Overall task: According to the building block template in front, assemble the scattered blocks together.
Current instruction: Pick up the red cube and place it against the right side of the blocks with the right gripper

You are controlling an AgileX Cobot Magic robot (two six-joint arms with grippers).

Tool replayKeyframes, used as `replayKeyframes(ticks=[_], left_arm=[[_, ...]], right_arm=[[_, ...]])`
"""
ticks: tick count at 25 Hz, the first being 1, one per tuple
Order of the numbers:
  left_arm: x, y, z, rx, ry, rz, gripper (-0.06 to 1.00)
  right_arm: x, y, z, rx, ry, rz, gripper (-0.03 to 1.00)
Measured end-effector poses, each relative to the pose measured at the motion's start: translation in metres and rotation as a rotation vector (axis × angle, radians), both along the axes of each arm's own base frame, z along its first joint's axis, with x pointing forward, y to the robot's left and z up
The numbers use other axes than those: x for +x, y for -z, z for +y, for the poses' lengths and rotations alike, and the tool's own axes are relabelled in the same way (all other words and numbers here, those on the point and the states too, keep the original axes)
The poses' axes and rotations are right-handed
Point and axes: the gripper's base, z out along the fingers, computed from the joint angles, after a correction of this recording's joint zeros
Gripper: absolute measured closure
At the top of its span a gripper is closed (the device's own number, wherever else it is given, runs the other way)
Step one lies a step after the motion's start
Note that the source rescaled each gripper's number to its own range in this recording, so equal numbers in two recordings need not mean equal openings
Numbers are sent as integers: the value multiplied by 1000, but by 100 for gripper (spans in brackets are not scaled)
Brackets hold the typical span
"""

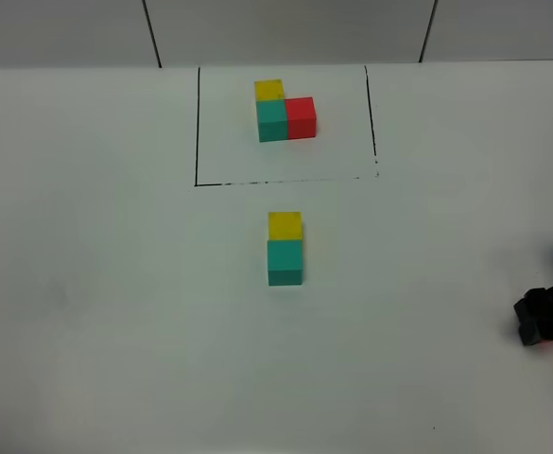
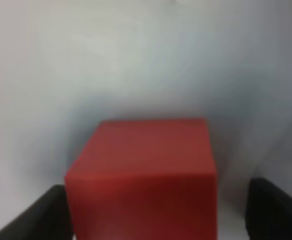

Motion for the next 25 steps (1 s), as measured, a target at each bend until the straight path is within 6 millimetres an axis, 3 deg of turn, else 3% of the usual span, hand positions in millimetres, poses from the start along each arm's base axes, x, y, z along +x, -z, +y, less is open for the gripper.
replayKeyframes(ticks=[3,5,10,15,18,25], left_arm=[[0,0,0,0,0,0,4],[0,0,0,0,0,0,4],[0,0,0,0,0,0,4],[0,0,0,0,0,0,4],[0,0,0,0,0,0,4],[0,0,0,0,0,0,4]], right_arm=[[1,0,0,-1,2,-7,64],[1,0,0,-1,4,-10,93],[1,-4,0,-2,-11,-17,95],[7,-39,1,-56,-253,-107,95],[15,-58,22,-81,-518,-126,95],[40,-77,100,-173,-1018,-130,95]])
